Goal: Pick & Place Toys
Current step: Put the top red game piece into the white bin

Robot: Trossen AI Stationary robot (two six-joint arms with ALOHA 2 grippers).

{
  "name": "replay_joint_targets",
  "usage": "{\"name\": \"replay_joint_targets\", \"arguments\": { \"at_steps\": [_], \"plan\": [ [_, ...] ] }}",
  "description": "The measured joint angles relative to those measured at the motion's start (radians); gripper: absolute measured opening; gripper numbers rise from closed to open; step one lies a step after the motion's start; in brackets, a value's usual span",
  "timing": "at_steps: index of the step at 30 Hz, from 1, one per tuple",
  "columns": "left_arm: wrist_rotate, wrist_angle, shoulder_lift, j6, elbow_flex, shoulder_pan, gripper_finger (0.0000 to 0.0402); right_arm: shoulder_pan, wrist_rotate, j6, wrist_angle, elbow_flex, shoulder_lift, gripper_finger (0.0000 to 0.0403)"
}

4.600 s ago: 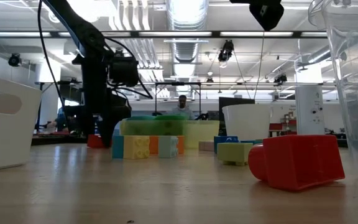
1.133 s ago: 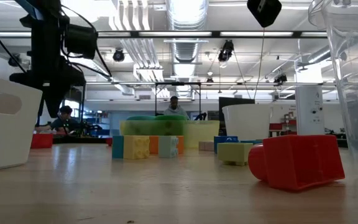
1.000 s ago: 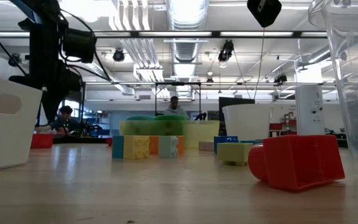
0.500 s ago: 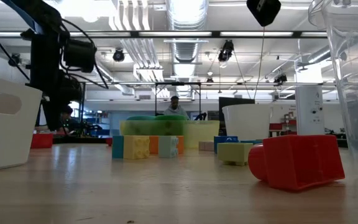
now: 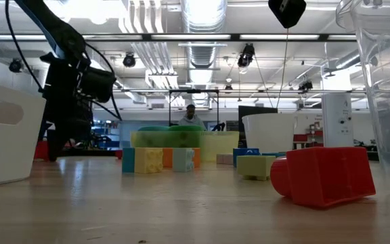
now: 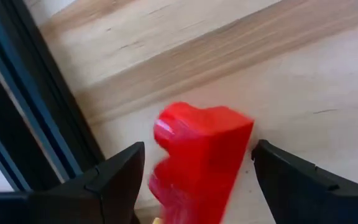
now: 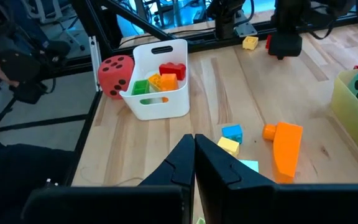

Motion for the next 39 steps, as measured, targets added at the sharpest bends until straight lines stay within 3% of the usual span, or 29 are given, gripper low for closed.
{"name": "replay_joint_targets", "arguments": {
  "at_steps": [20,33,39],
  "plan": [
    [0.088,0.010,0.024,0.049,0.001,-0.003,0.0289,0.000,-0.003,0.000,0.003,0.000,0.000,0.0009],
    [0.236,0.052,0.025,0.051,0.000,-0.018,0.0152,0.000,-0.003,0.001,0.004,0.000,0.000,0.0009],
    [0.256,0.066,0.025,0.053,0.001,-0.019,0.0145,0.000,-0.003,0.000,0.004,0.000,0.000,0.0009]
  ]
}}
